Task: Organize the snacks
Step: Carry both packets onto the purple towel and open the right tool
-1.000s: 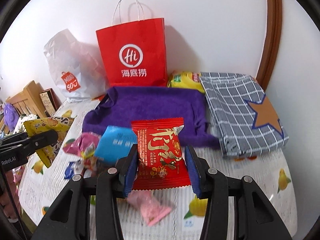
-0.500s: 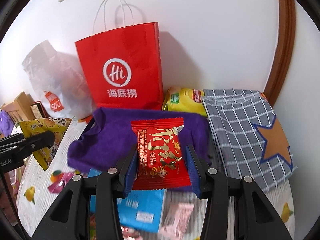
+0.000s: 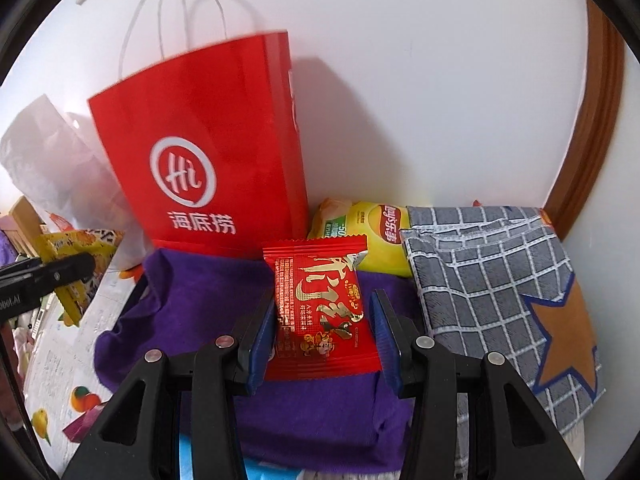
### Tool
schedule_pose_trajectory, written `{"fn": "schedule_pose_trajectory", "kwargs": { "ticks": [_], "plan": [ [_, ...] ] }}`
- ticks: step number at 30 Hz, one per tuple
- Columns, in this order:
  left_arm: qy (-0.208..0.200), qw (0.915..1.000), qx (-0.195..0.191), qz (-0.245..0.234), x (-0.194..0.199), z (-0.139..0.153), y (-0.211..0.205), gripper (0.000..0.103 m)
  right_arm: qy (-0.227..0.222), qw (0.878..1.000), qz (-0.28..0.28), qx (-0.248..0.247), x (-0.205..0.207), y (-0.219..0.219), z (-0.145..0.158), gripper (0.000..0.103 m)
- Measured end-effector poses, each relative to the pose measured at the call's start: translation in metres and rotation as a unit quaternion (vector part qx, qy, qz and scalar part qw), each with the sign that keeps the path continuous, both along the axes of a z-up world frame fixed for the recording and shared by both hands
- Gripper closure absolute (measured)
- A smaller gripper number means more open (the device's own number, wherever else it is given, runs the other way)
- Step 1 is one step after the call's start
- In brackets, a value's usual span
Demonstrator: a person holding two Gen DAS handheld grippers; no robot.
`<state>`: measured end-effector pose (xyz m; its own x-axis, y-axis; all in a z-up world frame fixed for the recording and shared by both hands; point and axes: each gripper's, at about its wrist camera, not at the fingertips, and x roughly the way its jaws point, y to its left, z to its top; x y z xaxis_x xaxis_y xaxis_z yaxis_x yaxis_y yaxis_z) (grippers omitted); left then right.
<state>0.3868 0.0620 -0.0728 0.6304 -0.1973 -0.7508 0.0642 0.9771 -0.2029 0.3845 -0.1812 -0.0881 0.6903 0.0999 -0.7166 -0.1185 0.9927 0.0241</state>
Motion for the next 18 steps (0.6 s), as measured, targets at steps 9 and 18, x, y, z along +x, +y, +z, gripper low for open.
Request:
{"fn": "schedule_pose_trajectory", "kwargs": {
  "ticks": [9,18],
  "plan": [
    [0.055,0.9984,0.009,-0.006,0.031,-0.056,-0.006,0.058,0.059,0.998,0.023,-0.008,0.025,0.001,-0.05,0.057],
    [0.084,0.9963,0.019,-0.006,0.037,-0.082,-0.004,0.058,0.095,0.995,0.02,-0.003,0.04,-0.003,-0.079,0.057]
  ]
}}
